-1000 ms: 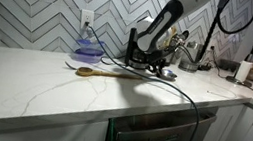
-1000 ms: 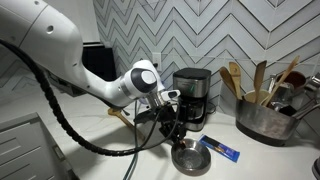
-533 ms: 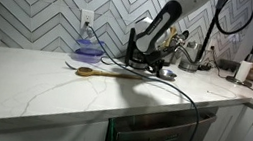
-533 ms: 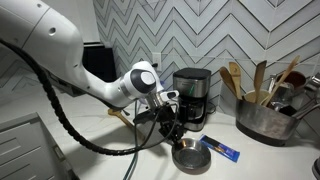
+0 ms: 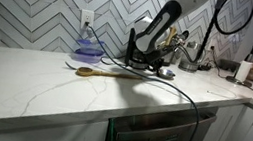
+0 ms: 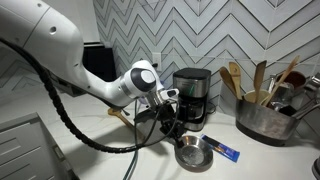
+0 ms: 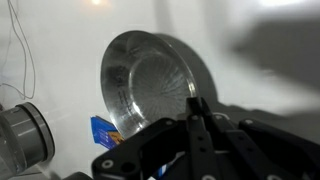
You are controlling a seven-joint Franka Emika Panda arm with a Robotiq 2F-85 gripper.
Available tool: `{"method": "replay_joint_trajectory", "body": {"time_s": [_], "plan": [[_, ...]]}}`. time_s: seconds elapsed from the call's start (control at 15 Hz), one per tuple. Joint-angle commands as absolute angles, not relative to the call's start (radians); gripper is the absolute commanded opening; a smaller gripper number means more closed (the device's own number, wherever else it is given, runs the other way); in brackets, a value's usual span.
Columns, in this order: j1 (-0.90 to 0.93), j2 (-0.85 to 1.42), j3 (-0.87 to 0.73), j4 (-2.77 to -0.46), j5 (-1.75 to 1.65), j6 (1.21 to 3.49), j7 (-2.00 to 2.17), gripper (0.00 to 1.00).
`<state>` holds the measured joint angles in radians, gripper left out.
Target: Move the silver object to the left
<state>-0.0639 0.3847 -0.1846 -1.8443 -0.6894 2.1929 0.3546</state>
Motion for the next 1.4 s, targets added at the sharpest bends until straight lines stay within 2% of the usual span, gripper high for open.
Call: {"method": "replay_joint_trajectory", "body": {"time_s": [0.0, 0.53, 0.8, 1.33], "plan": [[-0.035, 0.364, -0.198, -1.875, -0.735, 2.171, 0.399, 0.01], [0.047, 0.215, -0.172, -2.04, -0.961, 2.125, 0.538, 0.01], [0.069, 0.097, -0.106, -2.17, -1.093, 2.1, 0.545, 0.01], [0.056, -0.157, 0.001, -2.42, -1.168, 2.228, 0.34, 0.01]]}}
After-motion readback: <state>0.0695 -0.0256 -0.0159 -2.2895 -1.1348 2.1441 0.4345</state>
